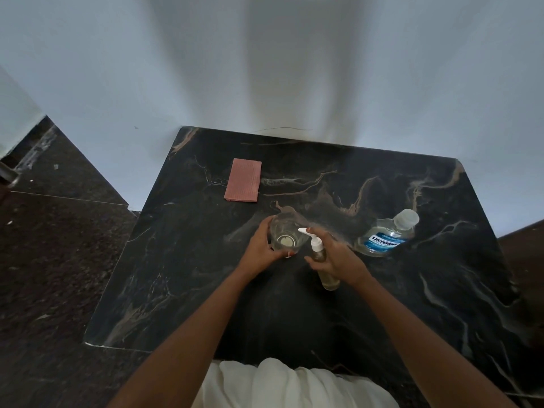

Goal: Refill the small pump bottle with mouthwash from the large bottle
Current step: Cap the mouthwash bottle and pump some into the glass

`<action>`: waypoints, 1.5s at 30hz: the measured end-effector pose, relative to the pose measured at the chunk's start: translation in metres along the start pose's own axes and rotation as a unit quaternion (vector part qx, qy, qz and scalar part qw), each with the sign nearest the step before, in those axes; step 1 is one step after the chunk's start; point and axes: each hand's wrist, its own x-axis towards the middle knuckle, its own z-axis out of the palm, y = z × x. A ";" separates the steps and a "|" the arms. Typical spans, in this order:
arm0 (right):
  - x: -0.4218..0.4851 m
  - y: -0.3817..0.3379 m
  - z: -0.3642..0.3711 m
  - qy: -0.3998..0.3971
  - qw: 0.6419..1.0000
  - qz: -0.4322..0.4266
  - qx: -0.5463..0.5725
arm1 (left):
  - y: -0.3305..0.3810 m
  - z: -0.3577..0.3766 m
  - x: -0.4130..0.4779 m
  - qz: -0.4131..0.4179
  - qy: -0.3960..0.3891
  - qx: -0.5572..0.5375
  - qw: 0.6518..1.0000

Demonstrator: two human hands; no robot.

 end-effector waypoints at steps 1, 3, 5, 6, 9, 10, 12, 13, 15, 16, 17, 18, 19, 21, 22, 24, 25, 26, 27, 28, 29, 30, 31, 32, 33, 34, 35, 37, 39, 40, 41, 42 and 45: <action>0.000 -0.001 -0.001 -0.008 1.000 0.002 -0.002 | 0.000 0.000 0.000 0.000 -0.001 0.000 1.000; 0.000 -0.001 -0.002 -0.016 1.000 0.009 -0.001 | 0.000 0.000 0.001 -0.001 -0.003 0.001 1.000; 0.000 -0.002 -0.002 -0.015 1.000 0.012 0.003 | -0.001 0.000 0.001 -0.001 -0.003 0.000 1.000; -0.001 -0.002 -0.002 -0.012 1.000 0.012 0.004 | -0.001 0.000 0.001 0.000 -0.003 0.001 1.000; -0.001 -0.002 -0.002 0.008 1.000 0.007 0.012 | -0.002 0.000 0.001 0.004 -0.002 0.007 1.000; -0.001 -0.002 -0.002 0.014 1.000 0.006 0.015 | -0.002 0.000 0.001 0.005 -0.002 0.009 1.000; -0.001 -0.003 -0.002 0.020 1.000 0.007 0.018 | -0.002 0.000 0.002 0.006 -0.001 0.013 1.000; -0.001 -0.003 -0.003 0.021 1.000 0.007 0.018 | -0.002 0.000 0.002 0.006 -0.002 0.012 1.000; -0.001 -0.003 -0.003 0.016 1.000 0.004 0.013 | -0.002 0.000 0.002 0.008 -0.002 0.010 1.000; -0.002 -0.004 -0.004 0.010 1.000 0.001 0.009 | -0.002 0.000 0.001 0.008 -0.002 0.007 1.000; -0.003 -0.004 -0.004 0.002 1.000 -0.002 0.004 | -0.002 0.000 0.001 0.008 -0.002 0.005 1.000; -0.003 -0.004 -0.005 -0.005 1.000 -0.004 0.000 | -0.003 0.000 0.001 0.008 -0.001 0.004 1.000; -0.004 -0.004 -0.005 -0.010 1.000 -0.005 -0.002 | -0.003 0.000 0.001 0.009 -0.001 0.004 1.000; -0.004 -0.004 -0.005 -0.015 1.000 -0.002 -0.001 | -0.003 0.000 0.001 0.010 0.001 0.008 1.000; -0.004 -0.003 -0.005 -0.017 1.000 0.000 -0.001 | -0.003 0.001 0.001 0.009 0.001 0.010 1.000; -0.003 -0.003 -0.004 -0.016 1.000 0.002 0.000 | -0.004 0.000 0.002 0.009 0.003 0.013 1.000; -0.003 -0.003 -0.004 -0.014 1.000 0.002 0.001 | -0.004 0.000 0.002 0.010 0.003 0.016 1.000; -0.003 -0.003 -0.004 -0.011 1.000 0.001 0.004 | -0.004 0.000 0.002 0.010 0.003 0.020 1.000; -0.003 -0.002 -0.003 -0.007 1.000 0.001 0.007 | -0.004 0.000 0.002 0.009 0.003 0.022 1.000; -0.003 -0.002 -0.003 -0.001 1.000 -0.002 0.010 | -0.004 0.000 0.002 0.008 0.003 0.023 1.000; -0.003 -0.002 -0.003 0.004 1.000 -0.003 0.012 | -0.004 0.000 0.002 0.007 0.003 0.022 1.000; -0.003 -0.002 -0.003 0.007 1.000 -0.005 0.013 | -0.004 0.000 0.002 0.005 0.003 0.022 1.000; -0.003 -0.003 -0.003 0.007 1.000 -0.007 0.013 | -0.004 0.000 0.002 0.003 0.003 0.024 1.000; -0.004 -0.003 -0.003 0.005 1.000 -0.009 0.012 | -0.003 0.000 0.002 0.002 0.003 0.025 1.000; -0.004 -0.003 -0.004 0.001 1.000 -0.011 0.010 | -0.003 0.000 0.002 0.001 0.001 0.025 1.000; -0.004 -0.004 -0.005 -0.007 1.000 -0.011 0.009 | -0.003 0.000 0.002 0.000 0.001 0.025 1.000; -0.004 -0.005 -0.006 -0.017 1.000 -0.008 0.006 | -0.003 0.000 0.002 -0.002 0.002 0.025 1.000; -0.004 -0.006 -0.008 -0.043 0.999 0.004 -0.002 | -0.004 0.000 0.002 -0.004 0.004 0.024 1.000; -0.006 -0.006 -0.010 -0.067 0.997 0.029 0.009 | -0.002 0.000 0.002 -0.002 0.004 0.023 1.000; -0.006 -0.006 -0.011 -0.072 0.996 0.043 0.030 | -0.001 0.000 0.002 -0.003 0.003 0.023 1.000; -0.007 -0.006 -0.012 -0.070 0.995 0.052 0.058 | -0.001 0.000 0.002 -0.003 0.003 0.022 1.000; -0.006 -0.006 -0.013 -0.062 0.993 0.050 0.082 | 0.000 0.000 0.002 -0.003 0.004 0.020 1.000; -0.005 -0.006 -0.017 -0.041 0.994 0.028 0.101 | 0.000 0.000 0.001 -0.001 0.004 0.019 1.000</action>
